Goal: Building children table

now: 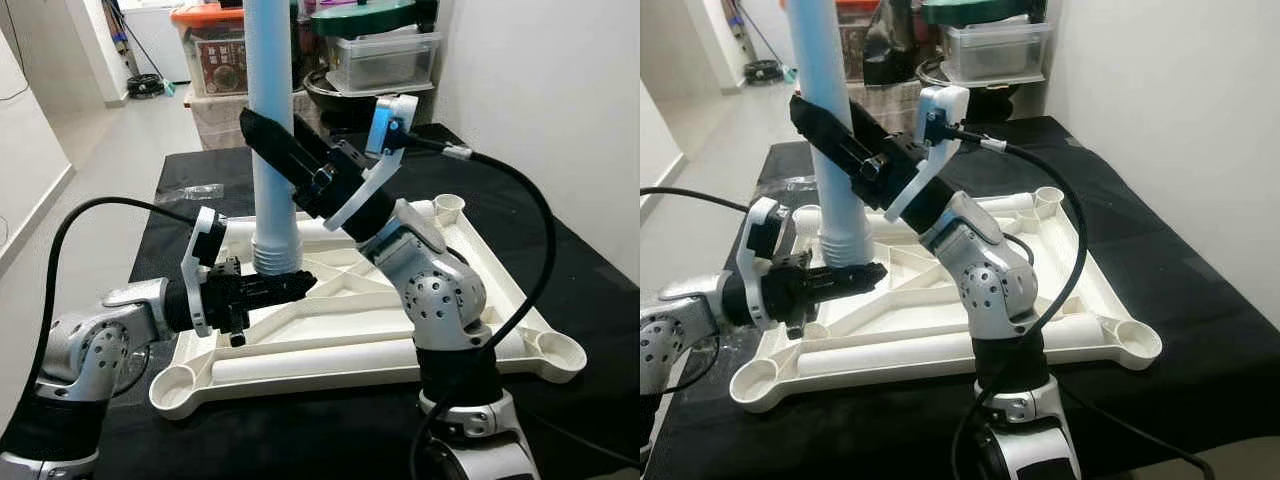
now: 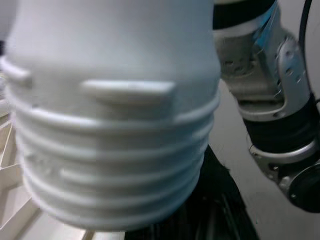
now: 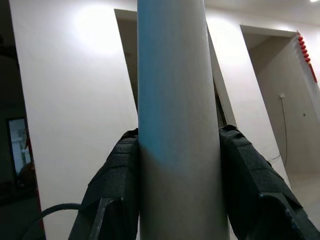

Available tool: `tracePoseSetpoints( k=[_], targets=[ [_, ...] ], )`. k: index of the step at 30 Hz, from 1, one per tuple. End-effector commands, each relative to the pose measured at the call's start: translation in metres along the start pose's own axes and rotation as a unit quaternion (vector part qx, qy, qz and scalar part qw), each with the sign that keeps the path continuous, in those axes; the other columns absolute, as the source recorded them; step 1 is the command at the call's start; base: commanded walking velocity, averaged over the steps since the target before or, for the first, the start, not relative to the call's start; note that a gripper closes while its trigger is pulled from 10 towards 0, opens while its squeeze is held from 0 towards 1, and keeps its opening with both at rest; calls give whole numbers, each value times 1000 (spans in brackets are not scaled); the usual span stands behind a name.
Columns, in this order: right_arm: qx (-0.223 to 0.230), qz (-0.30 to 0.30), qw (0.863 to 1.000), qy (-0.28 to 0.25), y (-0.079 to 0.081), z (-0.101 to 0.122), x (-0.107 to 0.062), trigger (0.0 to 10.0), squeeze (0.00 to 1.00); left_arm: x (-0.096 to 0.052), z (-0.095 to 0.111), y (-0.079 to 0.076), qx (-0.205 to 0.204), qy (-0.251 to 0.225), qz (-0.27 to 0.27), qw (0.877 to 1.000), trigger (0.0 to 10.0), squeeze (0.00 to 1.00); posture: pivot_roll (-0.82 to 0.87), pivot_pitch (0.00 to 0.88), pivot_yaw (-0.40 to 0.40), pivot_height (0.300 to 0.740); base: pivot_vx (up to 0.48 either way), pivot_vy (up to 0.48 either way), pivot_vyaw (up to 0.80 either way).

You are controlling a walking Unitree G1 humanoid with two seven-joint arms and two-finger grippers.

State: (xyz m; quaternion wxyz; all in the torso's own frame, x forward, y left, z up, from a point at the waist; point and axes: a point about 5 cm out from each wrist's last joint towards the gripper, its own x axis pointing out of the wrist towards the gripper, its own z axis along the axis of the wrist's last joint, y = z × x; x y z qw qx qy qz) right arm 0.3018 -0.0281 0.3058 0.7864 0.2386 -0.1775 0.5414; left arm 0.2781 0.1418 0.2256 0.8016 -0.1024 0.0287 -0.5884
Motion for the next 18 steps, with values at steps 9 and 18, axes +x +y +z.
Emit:
tracePoseSetpoints(
  k=[9,18],
  targets=[
    [38,0,995,87,-1,-39,-6,0,0,-4,46,-2,78,-95,18,992,10000,1000,-24,0,16,740,0,0,0],
    [29,-12,995,96,-6,-39,-8,0,0,-6,52,-4,106,-100,26,989,10000,0,-26,0,18,740,0,0,0]
  ],
)
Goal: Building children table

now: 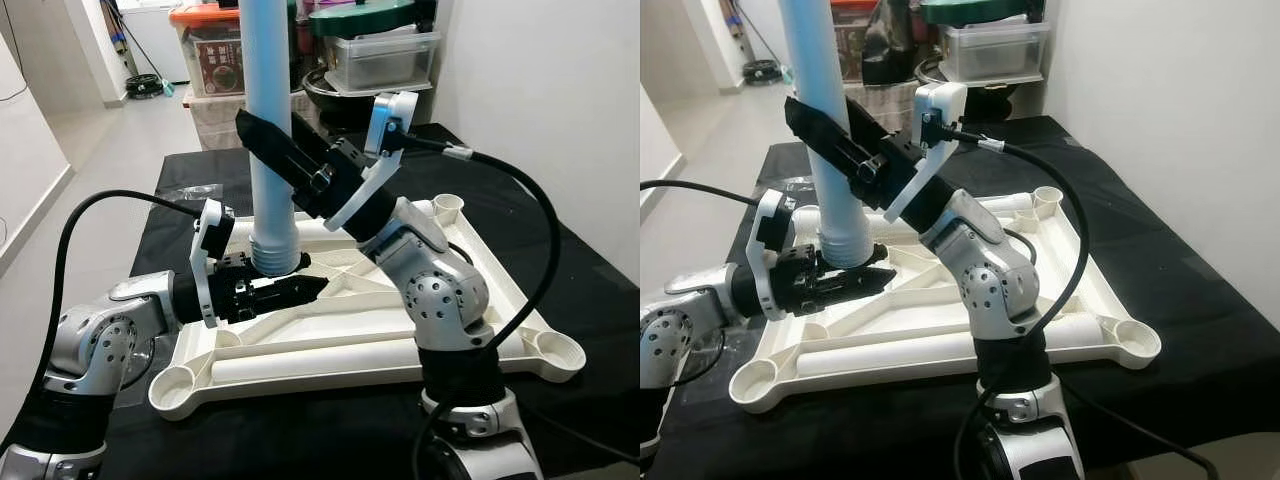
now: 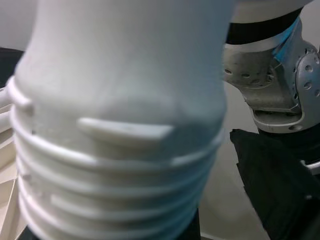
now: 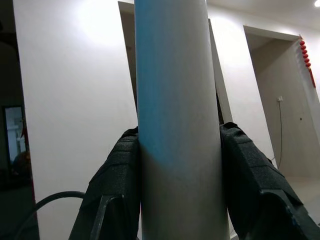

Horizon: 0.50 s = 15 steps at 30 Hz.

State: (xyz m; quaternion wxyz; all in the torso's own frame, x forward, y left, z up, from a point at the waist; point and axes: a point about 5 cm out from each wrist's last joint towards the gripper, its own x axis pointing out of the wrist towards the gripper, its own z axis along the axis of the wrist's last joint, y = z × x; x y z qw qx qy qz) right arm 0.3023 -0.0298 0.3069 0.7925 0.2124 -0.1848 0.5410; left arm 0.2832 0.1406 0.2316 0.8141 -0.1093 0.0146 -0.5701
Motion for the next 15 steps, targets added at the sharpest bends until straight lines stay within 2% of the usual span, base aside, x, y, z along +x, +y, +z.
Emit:
tracePoseSetpoints(
  k=[1,5,7,9,11,13,15],
  targets=[
    [55,-12,995,87,-3,-41,-6,0,0,-8,45,-7,101,-85,4,991,10000,0,-26,0,18,740,0,0,0],
    [45,-12,994,103,-9,-38,-12,0,0,-17,43,2,162,-54,62,983,10000,0,-24,0,15,740,0,0,0],
    [43,-11,994,103,-10,-37,-12,0,0,-18,43,2,168,-51,67,982,10000,0,-25,0,14,740,0,0,0],
    [42,-11,994,102,-11,-33,-13,0,0,-22,39,5,205,-16,86,975,10000,0,-23,0,13,740,0,0,0],
    [42,0,994,100,-9,-27,-12,0,0,-26,36,15,243,14,127,962,10000,0,-24,0,13,740,0,0,0],
    [40,13,994,102,-8,-23,-13,0,0,-32,32,25,297,50,170,938,10000,0,-22,0,13,740,0,0,0],
    [34,19,993,109,-9,-22,-16,0,0,-34,35,29,310,41,193,930,10000,0,-22,0,13,740,0,0,0]
  ],
)
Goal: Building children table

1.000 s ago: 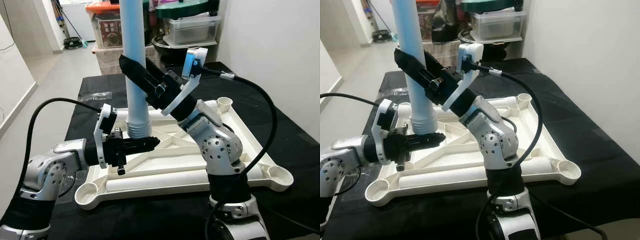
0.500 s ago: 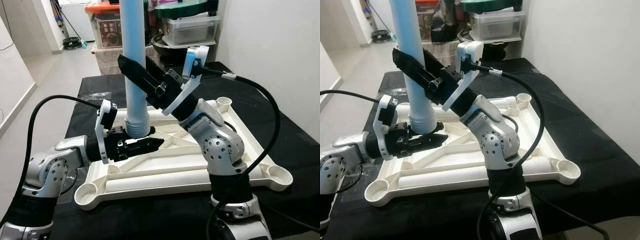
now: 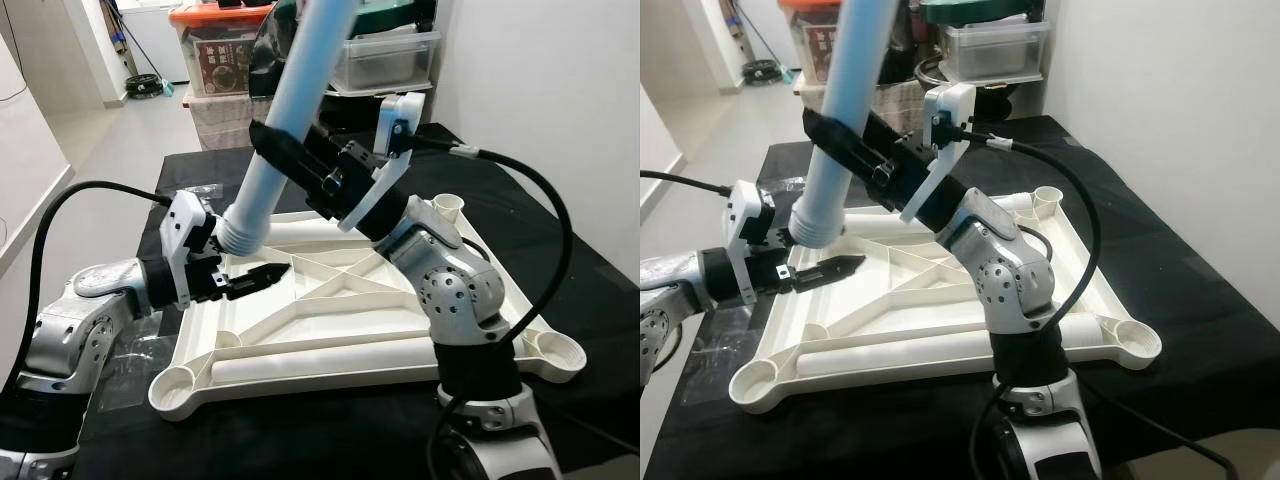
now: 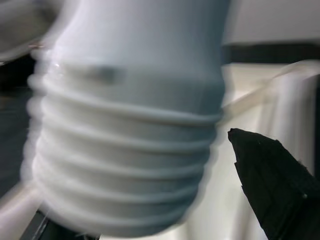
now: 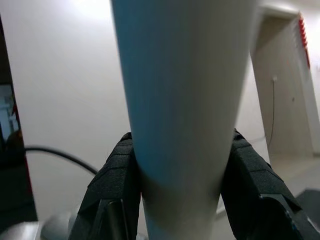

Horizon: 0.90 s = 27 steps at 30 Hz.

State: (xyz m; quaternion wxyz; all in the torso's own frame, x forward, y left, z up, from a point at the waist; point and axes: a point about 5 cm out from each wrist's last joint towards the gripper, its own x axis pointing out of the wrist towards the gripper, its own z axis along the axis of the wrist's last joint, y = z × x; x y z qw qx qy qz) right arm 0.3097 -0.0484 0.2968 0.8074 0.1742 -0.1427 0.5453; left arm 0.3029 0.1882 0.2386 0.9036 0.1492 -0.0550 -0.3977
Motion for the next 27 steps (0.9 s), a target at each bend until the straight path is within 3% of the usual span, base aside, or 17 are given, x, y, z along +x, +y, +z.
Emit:
tracePoseSetpoints(
  k=[1,8,10,15,22,27],
  targets=[
    [42,29,997,52,6,-22,4,0,0,0,17,6,48,-36,20,998,10000,0,-22,0,13,740,0,0,0],
    [22,1,997,75,-3,-29,1,0,0,8,28,-10,55,-57,-18,997,10000,0,-22,0,12,740,0,0,0],
    [20,-8,997,71,-6,-29,2,0,0,13,25,-18,57,-56,-32,996,10000,0,-21,0,13,740,0,0,0],
    [20,-25,998,61,-12,-25,4,0,0,14,16,-21,57,-48,-37,997,10000,0,-26,0,18,740,0,0,0],
    [11,-64,997,45,-29,-10,-1,0,0,8,9,-26,51,-41,-46,997,10000,0,-26,0,16,740,0,0,0],
    [-12,-98,995,33,-50,10,-10,0,0,-3,13,-22,53,-49,-13,997,10000,0,-17,0,6,740,0,0,0]
  ],
)
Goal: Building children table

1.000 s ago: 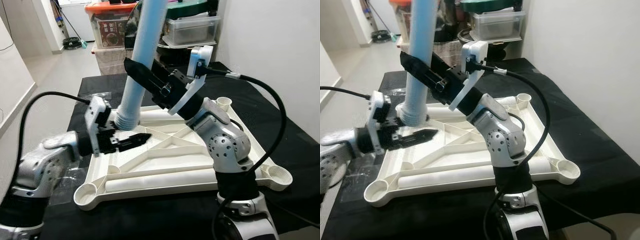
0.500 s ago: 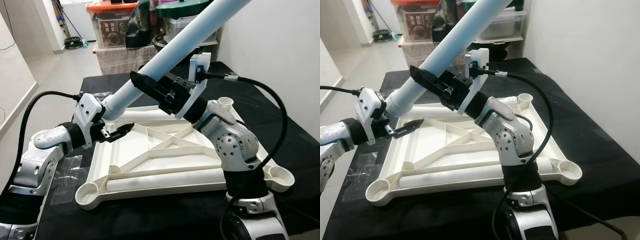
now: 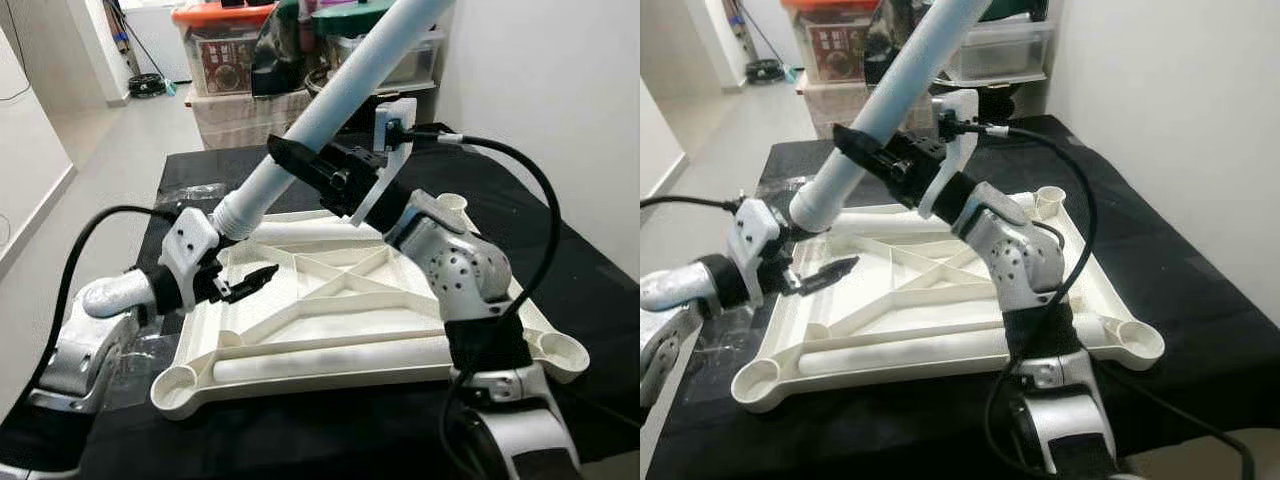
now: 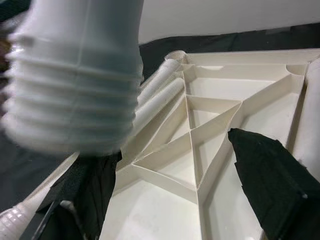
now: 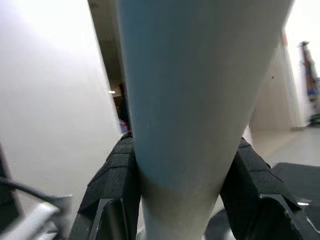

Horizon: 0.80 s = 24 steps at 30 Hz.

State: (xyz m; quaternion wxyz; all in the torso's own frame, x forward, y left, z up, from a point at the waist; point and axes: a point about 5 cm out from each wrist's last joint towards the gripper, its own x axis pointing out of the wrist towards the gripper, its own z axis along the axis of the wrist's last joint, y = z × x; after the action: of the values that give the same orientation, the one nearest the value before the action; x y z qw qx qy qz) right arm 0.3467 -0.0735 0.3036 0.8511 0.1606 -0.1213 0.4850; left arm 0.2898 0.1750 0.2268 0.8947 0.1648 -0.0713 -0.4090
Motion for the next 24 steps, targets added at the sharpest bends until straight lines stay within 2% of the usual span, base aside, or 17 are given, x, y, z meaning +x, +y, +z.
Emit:
tracePoseSetpoints(
  k=[1,11,16,18,19,20,23,24],
  targets=[
    [3,-23,1000,13,-8,-6,-4,0,0,-4,19,0,32,-38,0,999,10000,0,-17,0,6,740,0,0,0],
    [-55,-46,997,42,-31,4,-16,0,0,-23,9,10,47,8,32,998,10000,0,-8,0,-6,740,0,0,0],
    [-66,-34,996,52,-32,7,-17,0,0,-30,4,18,58,34,53,996,10000,0,-8,0,-6,740,0,0,0],
    [-70,12,996,52,-20,9,-14,0,0,-34,-1,26,65,55,69,994,10000,0,-8,0,-3,740,0,0,0],
    [-70,12,996,52,-20,9,-14,0,0,-34,-1,26,65,55,69,994,10000,0,-8,0,-3,740,0,0,0],
    [-69,59,995,48,-5,10,-9,0,0,-32,0,29,69,60,64,994,10000,0,-9,0,2,740,0,0,0],
    [-67,73,994,48,0,9,-8,0,0,-30,1,30,71,59,60,994,10000,0,-11,0,4,740,0,0,0],
    [-65,90,993,51,6,6,-6,0,0,-27,2,30,74,58,51,994,10000,0,-11,0,5,740,0,0,0]
  ],
)
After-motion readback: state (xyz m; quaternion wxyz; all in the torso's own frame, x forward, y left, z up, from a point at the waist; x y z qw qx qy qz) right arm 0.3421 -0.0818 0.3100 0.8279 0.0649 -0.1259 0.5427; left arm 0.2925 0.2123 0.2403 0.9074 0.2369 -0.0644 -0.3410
